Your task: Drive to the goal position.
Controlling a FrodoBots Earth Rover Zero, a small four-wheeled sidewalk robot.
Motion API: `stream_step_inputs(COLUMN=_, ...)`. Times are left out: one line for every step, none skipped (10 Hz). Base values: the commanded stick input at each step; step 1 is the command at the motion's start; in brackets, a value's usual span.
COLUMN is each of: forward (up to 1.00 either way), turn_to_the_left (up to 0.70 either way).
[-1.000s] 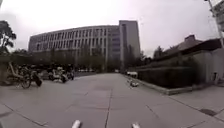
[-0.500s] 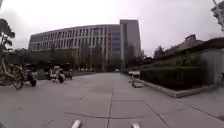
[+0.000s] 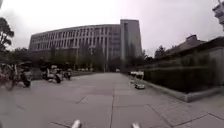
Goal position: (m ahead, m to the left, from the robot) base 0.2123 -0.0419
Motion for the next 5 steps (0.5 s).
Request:
stream_step_inputs(forward=0.7, turn_to_the_left=0.0)
stream_step_inputs(forward=0.7, turn_to_the_left=-0.04)
stream_step_inputs(forward=0.7, turn_to_the_left=-0.21)
stream_step_inputs(forward=0.7, turn_to_the_left=-0.32)
stream_step_inputs(forward=0.7, turn_to_the_left=-0.23)
